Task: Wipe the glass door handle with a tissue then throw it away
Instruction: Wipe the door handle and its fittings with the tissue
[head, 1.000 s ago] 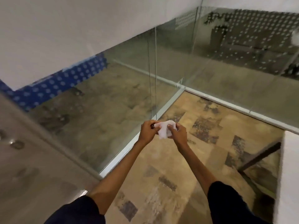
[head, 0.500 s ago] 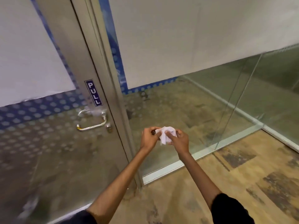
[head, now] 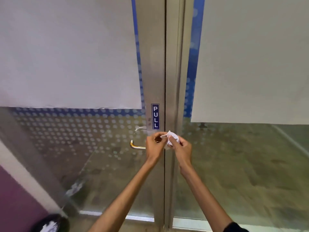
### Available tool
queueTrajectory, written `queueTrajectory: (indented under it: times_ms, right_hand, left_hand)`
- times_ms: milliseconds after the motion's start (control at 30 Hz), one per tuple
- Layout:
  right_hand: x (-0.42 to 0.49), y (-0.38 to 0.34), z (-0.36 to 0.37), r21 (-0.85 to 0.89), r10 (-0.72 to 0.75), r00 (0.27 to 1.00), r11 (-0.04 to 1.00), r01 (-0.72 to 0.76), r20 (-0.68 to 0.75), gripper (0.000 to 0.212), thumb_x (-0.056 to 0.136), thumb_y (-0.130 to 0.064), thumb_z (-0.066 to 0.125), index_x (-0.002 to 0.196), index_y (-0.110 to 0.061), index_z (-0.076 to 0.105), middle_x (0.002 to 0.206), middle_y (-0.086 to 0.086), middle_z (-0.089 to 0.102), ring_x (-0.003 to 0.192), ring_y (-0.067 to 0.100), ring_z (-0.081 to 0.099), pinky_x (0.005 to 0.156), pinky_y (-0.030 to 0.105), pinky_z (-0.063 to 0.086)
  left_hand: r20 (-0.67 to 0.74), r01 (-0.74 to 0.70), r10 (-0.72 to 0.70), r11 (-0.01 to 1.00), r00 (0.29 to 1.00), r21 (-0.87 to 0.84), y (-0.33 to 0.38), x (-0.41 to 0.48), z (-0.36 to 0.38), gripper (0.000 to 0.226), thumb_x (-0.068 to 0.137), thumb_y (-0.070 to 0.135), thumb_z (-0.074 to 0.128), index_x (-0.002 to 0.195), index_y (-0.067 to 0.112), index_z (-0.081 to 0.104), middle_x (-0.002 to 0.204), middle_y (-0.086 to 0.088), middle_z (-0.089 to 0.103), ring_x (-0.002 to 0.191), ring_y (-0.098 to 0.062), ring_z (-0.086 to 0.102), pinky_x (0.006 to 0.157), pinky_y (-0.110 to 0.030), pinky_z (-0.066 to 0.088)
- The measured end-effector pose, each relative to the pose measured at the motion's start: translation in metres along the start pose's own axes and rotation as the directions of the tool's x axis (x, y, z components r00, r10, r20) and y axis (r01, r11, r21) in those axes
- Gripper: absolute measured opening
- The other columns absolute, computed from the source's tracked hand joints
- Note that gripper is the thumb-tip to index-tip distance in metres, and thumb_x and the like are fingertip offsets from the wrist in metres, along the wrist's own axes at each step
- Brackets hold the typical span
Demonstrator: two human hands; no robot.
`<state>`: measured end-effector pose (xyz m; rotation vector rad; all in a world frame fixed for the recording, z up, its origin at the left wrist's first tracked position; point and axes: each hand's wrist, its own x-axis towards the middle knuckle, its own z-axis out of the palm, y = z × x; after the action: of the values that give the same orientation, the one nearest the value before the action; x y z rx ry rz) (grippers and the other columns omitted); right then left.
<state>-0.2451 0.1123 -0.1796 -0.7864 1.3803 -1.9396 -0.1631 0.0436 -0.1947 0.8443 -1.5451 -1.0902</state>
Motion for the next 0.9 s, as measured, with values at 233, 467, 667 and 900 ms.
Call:
queueTrajectory:
  times_ms: [233, 467, 667, 900]
  right_hand:
    - [0.018, -0.010, 0.038, 0.090, -0.016, 0.993, 0.996, 0.005, 0.115, 0.016, 0.091, -0.018, 0.066, 0.104, -0.019, 0.074, 0.088, -0.005, 0.076, 0.078, 0.005, 0.070, 0.065, 0.014, 0.053]
    - [0.034, -0.001, 0.060, -0.004, -0.134, 0.991, 0.991, 0.135, 0.005, 0.022, 0.081, -0.001, 0.074, 0.103, -0.005, 0.074, 0.093, 0.010, 0.075, 0.081, 0.013, 0.072, 0.070, 0.016, 0.057]
    - [0.038, 0.013, 0.073, -0.073, -0.345, 0.935, 0.938, 0.340, -0.078, 0.021, 0.084, -0.001, 0.071, 0.098, -0.016, 0.073, 0.094, 0.006, 0.073, 0.086, 0.012, 0.071, 0.076, 0.017, 0.054]
    - [0.049, 0.032, 0.088, -0.333, -0.521, 0.850, 0.816, 0.473, -0.069, 0.023, 0.085, -0.011, 0.074, 0.106, -0.021, 0.073, 0.096, -0.004, 0.072, 0.088, 0.009, 0.069, 0.076, 0.027, 0.056]
  left_hand:
    - [-0.123, -0.042, 0.028, 0.993, 0.992, -0.110, 0.017, 0.030, -0.026, 0.019, 0.084, 0.005, 0.073, 0.094, 0.021, 0.077, 0.087, -0.002, 0.078, 0.083, -0.013, 0.072, 0.078, -0.029, 0.059]
    - [-0.140, -0.189, 0.200, 0.978, 0.970, 0.092, 0.029, 0.045, -0.057, 0.030, 0.083, 0.008, 0.054, 0.100, 0.015, 0.077, 0.104, -0.001, 0.076, 0.099, -0.006, 0.069, 0.089, -0.021, 0.052]
    - [-0.286, -0.259, 0.532, 0.729, 0.797, 0.634, 0.004, 0.085, -0.096, 0.053, 0.100, 0.020, 0.044, 0.152, 0.014, 0.034, 0.164, -0.006, 0.022, 0.154, -0.017, 0.014, 0.125, -0.031, 0.013]
    - [0.022, -0.377, 0.630, 0.435, 0.776, 0.818, -0.025, 0.137, -0.112, 0.059, 0.104, 0.028, 0.028, 0.156, 0.012, 0.004, 0.165, -0.004, -0.014, 0.154, -0.019, -0.010, 0.125, -0.048, -0.001]
